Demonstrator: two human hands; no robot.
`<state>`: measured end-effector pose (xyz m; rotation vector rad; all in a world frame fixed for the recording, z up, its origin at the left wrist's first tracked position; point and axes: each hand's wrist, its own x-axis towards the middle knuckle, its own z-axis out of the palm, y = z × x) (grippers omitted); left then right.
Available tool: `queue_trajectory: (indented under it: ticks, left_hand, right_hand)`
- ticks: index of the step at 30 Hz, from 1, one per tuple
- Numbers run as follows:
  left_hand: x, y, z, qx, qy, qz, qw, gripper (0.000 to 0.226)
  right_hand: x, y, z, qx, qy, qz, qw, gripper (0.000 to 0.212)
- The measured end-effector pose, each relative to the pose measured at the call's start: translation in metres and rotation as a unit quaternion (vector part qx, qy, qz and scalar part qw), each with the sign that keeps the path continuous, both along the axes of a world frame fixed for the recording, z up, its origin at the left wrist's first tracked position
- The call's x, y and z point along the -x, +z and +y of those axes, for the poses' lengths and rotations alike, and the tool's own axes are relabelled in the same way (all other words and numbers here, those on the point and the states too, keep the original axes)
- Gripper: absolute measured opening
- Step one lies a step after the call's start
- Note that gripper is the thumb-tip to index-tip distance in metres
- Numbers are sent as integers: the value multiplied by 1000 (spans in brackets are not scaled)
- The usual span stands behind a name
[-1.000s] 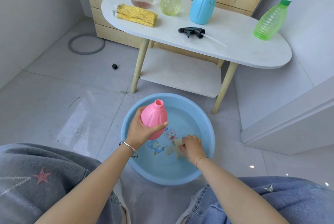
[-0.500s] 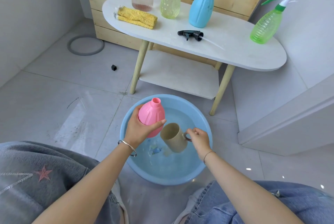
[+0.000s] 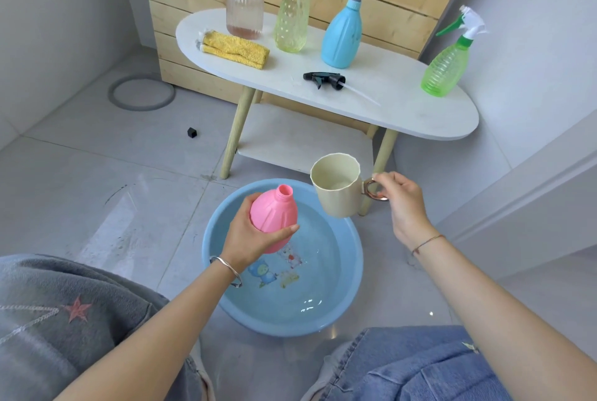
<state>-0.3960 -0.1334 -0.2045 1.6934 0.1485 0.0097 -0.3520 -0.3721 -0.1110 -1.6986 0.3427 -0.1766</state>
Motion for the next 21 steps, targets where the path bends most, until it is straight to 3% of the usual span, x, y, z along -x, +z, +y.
queue_trajectory:
  ticks: [8,15,21]
  left_hand:
    - [4,3,-8,-40,-33,-15,999,80]
    - [8,0,-9,-43,-43,-18,998,89]
    - [9,-3,-9,-49,-53,-18,997,86]
  right_hand:
    - [19,29,5,50,40,-81,995,38]
    - [28,39,21,204,81,-156,963,47]
    - [28,42,27,259,91,-194,942,49]
